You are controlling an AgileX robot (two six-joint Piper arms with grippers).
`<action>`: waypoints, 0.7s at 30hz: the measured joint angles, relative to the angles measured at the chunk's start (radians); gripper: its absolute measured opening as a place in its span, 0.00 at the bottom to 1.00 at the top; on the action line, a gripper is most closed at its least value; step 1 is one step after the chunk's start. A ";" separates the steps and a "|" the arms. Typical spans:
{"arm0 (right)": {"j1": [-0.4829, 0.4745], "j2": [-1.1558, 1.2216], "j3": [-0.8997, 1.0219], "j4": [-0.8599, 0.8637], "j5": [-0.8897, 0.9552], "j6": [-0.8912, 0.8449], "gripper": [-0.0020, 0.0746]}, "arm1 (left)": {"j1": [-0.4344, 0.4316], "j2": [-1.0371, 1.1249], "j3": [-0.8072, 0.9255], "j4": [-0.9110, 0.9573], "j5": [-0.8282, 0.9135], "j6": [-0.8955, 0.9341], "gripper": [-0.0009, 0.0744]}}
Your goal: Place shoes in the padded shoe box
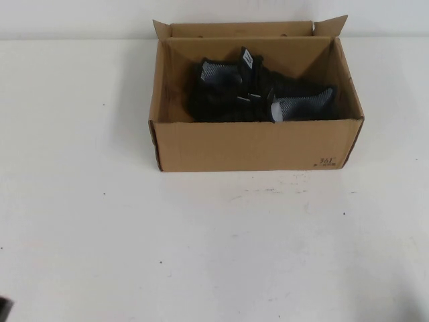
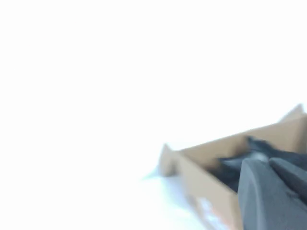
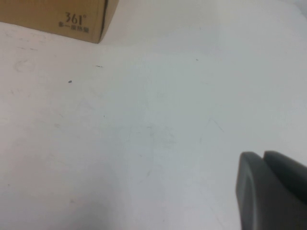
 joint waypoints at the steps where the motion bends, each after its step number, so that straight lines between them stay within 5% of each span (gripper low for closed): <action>1: 0.000 0.000 0.000 0.000 0.000 0.000 0.02 | 0.028 -0.035 0.025 -0.002 0.000 -0.005 0.01; 9: 0.000 0.000 0.000 0.000 0.000 0.000 0.02 | 0.227 -0.314 0.138 -0.010 0.081 -0.028 0.01; 21: 0.000 0.000 0.000 0.000 0.000 0.000 0.02 | 0.242 -0.331 0.142 -0.002 0.517 -0.061 0.01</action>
